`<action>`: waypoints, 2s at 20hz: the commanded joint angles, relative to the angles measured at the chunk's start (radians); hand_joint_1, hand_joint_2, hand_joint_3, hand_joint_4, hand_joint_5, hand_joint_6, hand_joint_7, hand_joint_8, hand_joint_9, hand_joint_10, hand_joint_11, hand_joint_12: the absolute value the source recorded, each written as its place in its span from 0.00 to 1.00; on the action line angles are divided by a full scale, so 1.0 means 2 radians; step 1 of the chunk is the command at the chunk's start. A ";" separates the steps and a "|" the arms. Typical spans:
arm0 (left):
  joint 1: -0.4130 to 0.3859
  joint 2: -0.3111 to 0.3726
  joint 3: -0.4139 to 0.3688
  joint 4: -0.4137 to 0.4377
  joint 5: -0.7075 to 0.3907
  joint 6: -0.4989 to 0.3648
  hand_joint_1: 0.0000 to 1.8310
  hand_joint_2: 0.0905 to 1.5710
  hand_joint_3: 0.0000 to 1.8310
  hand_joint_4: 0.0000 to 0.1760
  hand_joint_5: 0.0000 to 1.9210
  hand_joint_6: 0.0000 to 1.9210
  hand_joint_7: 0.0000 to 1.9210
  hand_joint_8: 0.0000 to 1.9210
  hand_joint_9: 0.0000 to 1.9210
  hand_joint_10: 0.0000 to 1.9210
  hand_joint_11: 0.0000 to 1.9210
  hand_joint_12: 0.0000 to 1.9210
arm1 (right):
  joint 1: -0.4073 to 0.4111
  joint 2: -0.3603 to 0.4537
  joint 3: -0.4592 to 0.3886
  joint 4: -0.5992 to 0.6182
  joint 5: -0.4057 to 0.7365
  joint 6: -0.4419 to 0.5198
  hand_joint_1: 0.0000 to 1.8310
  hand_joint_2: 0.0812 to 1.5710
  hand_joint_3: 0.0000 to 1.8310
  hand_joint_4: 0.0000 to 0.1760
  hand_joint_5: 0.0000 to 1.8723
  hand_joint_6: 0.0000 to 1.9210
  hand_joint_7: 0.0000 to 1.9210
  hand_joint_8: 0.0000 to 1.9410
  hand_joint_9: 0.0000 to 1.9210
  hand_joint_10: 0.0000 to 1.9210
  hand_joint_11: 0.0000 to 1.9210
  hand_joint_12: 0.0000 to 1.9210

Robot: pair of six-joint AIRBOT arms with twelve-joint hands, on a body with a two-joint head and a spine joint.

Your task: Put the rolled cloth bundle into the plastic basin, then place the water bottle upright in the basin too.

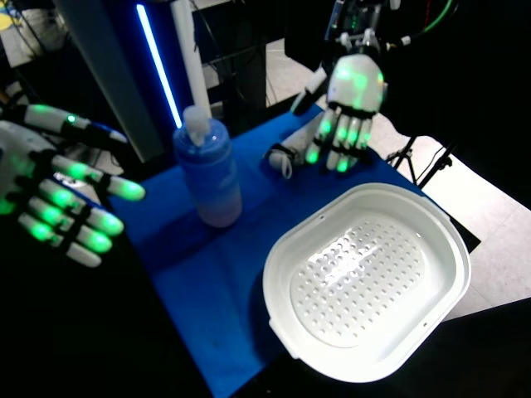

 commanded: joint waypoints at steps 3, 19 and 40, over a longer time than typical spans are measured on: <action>-0.007 -0.019 0.013 -0.003 -0.006 0.000 0.49 0.58 0.00 0.95 0.17 0.00 0.30 0.00 0.31 0.01 0.06 0.69 | 0.004 0.001 0.003 0.001 0.063 0.005 0.00 0.88 0.00 0.80 0.05 0.00 0.00 0.00 0.00 0.00 0.00 0.00; -0.025 -0.016 0.010 -0.091 -0.102 0.035 0.78 0.81 0.01 0.60 0.48 1.00 0.63 1.00 0.76 1.00 0.81 1.00 | 0.003 -0.003 0.003 0.001 0.060 0.005 0.00 0.87 0.00 0.56 0.06 0.00 0.01 0.00 0.01 0.00 0.03 0.02; -0.198 -0.113 0.130 -0.267 -0.096 0.207 0.89 0.81 0.00 0.10 0.46 1.00 0.56 1.00 0.68 1.00 0.76 1.00 | 0.003 -0.018 0.015 0.000 0.059 0.005 0.00 0.89 0.00 0.40 0.05 0.00 0.05 0.00 0.05 0.00 0.00 0.19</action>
